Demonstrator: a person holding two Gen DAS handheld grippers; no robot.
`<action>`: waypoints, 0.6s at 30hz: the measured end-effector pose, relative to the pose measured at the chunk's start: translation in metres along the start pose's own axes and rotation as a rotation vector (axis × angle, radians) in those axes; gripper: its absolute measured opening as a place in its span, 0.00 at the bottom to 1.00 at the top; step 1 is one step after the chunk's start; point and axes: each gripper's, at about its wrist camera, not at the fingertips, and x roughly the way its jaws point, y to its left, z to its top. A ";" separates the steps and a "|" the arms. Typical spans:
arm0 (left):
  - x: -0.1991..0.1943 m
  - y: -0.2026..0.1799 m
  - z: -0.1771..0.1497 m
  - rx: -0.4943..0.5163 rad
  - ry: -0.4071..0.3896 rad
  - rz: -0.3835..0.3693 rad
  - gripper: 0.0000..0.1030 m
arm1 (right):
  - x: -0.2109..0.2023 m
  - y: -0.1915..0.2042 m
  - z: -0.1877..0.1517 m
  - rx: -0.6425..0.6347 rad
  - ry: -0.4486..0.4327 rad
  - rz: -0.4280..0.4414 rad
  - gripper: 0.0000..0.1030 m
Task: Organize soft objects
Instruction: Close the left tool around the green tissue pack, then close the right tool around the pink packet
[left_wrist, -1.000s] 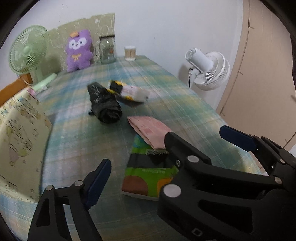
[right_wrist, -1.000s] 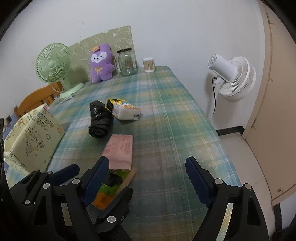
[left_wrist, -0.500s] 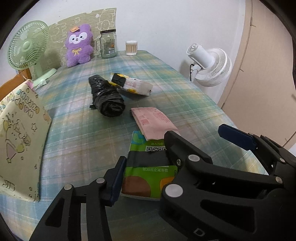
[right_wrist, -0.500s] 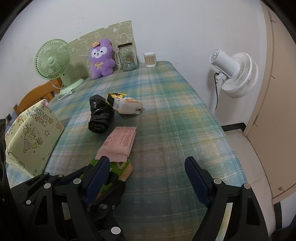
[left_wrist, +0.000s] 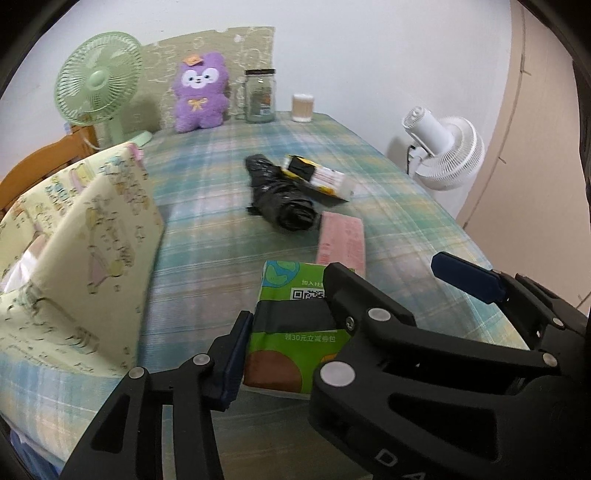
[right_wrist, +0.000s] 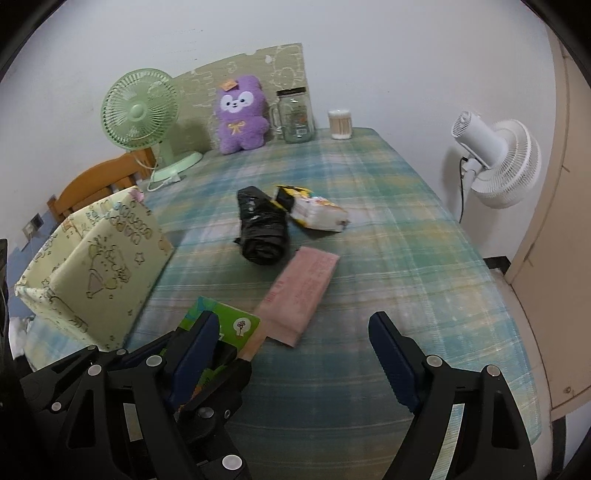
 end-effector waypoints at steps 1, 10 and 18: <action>-0.001 0.002 0.000 -0.003 -0.004 0.005 0.51 | 0.000 0.002 0.000 0.001 -0.001 0.001 0.83; 0.008 0.012 0.011 -0.025 -0.024 0.075 0.51 | 0.014 0.004 0.010 0.033 0.002 -0.027 0.83; 0.027 0.016 0.024 -0.023 -0.030 0.119 0.51 | 0.039 -0.004 0.021 0.072 0.052 -0.058 0.74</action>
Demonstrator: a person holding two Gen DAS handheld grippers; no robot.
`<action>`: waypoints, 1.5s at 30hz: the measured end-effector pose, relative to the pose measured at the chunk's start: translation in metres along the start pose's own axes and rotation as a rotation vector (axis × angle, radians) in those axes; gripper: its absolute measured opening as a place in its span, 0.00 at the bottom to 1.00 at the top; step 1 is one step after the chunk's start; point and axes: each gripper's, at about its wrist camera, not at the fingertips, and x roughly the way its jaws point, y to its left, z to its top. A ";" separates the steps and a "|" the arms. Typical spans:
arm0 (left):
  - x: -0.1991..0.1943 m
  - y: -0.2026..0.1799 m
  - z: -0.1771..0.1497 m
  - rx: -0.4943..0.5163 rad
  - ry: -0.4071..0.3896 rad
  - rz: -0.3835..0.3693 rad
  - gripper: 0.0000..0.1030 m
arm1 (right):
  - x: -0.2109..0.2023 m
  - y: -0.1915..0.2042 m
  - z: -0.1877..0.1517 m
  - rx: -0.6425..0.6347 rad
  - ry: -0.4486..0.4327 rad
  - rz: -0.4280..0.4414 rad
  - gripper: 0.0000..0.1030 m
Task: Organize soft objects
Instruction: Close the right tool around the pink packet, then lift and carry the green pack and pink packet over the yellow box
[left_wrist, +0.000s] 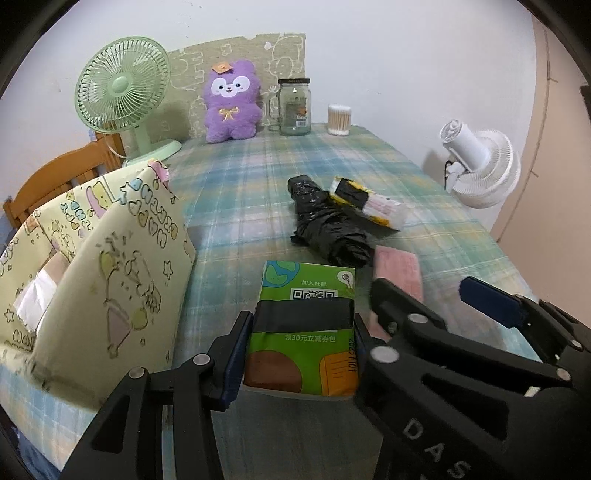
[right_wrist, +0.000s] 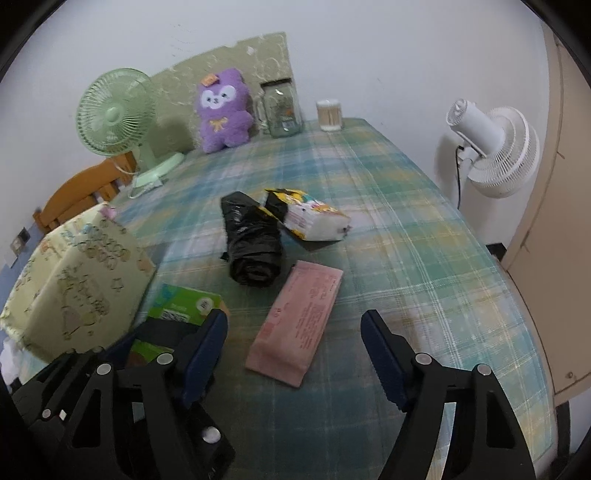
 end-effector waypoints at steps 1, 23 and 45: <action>0.003 0.001 0.001 -0.002 0.008 -0.001 0.51 | 0.002 -0.001 0.000 0.002 0.006 -0.001 0.74; 0.028 0.006 0.009 -0.004 0.053 0.026 0.52 | 0.035 0.000 0.011 -0.027 0.063 -0.046 0.45; -0.019 -0.017 0.011 0.015 -0.025 -0.030 0.51 | -0.021 -0.016 0.011 0.013 -0.038 0.000 0.43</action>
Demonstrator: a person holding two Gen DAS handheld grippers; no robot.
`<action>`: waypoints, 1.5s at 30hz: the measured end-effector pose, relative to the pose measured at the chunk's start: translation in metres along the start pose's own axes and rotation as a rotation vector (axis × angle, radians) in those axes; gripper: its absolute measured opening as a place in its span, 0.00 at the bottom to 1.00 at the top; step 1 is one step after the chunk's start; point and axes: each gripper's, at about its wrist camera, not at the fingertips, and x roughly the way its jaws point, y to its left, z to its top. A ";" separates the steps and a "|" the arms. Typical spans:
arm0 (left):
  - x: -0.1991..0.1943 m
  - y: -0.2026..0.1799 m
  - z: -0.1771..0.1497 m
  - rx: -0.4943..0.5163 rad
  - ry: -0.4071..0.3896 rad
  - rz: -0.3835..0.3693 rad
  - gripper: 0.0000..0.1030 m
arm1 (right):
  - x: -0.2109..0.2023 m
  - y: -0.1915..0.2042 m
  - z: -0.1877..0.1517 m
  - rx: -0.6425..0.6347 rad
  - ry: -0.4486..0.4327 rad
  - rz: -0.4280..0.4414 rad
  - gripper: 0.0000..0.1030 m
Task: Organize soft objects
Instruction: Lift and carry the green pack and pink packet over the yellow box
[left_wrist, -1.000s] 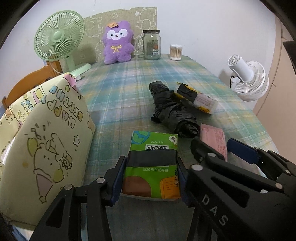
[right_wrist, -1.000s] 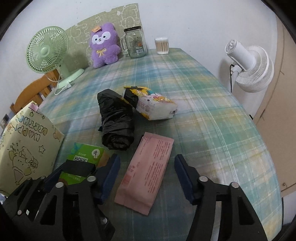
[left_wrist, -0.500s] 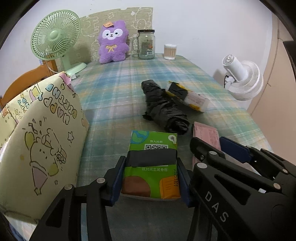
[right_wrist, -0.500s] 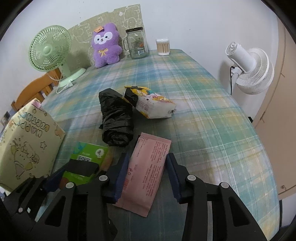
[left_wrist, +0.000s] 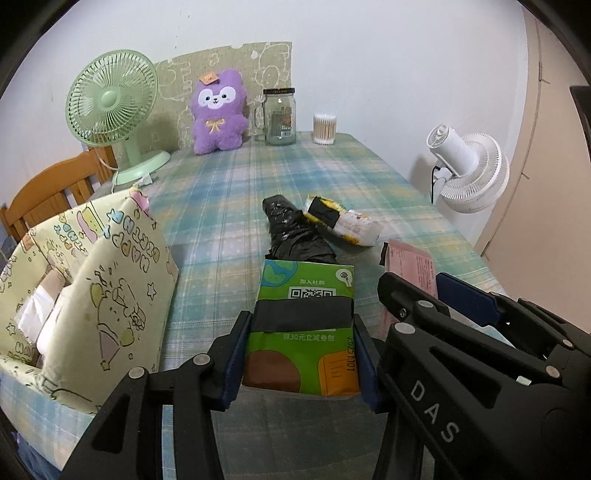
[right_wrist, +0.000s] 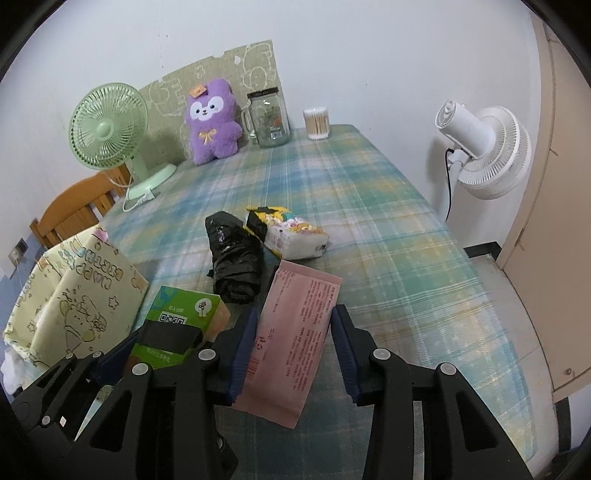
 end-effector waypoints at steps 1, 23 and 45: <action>-0.003 -0.001 0.001 0.003 -0.006 0.001 0.51 | -0.003 0.000 0.001 0.001 -0.005 0.002 0.43; -0.062 -0.004 0.031 0.022 -0.112 -0.024 0.51 | -0.070 0.010 0.030 -0.017 -0.126 0.023 0.43; -0.100 0.027 0.049 0.019 -0.204 -0.023 0.51 | -0.106 0.053 0.050 -0.061 -0.197 0.018 0.43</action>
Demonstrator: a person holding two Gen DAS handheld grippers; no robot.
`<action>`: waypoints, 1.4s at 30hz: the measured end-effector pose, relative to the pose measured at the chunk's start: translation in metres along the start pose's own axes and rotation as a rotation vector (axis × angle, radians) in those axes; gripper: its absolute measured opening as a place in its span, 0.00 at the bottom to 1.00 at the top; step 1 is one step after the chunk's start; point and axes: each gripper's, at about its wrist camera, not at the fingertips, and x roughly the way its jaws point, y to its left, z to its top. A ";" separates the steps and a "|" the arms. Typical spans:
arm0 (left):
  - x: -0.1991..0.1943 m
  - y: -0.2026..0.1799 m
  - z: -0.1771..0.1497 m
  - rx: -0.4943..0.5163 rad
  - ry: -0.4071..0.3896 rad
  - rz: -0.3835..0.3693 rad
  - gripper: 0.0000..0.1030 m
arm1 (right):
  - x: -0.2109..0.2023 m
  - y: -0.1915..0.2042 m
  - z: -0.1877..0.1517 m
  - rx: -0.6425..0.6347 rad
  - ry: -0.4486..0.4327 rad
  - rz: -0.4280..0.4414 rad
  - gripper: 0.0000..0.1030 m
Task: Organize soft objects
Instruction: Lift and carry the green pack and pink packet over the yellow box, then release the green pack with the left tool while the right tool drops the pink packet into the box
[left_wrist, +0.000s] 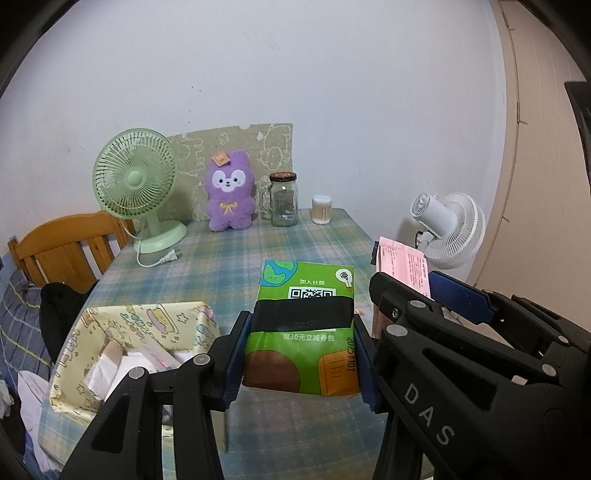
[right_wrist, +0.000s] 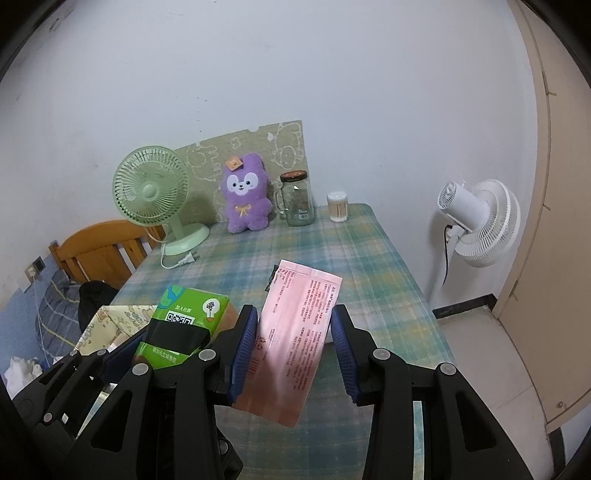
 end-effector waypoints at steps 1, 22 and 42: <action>-0.001 0.003 0.001 -0.002 -0.004 0.001 0.51 | 0.000 0.003 0.001 -0.002 -0.003 0.001 0.43; -0.009 0.064 0.007 -0.006 -0.031 0.044 0.51 | 0.015 0.068 0.011 -0.078 -0.012 0.045 0.43; 0.002 0.132 -0.005 -0.045 0.001 0.118 0.51 | 0.053 0.133 0.003 -0.147 0.047 0.124 0.43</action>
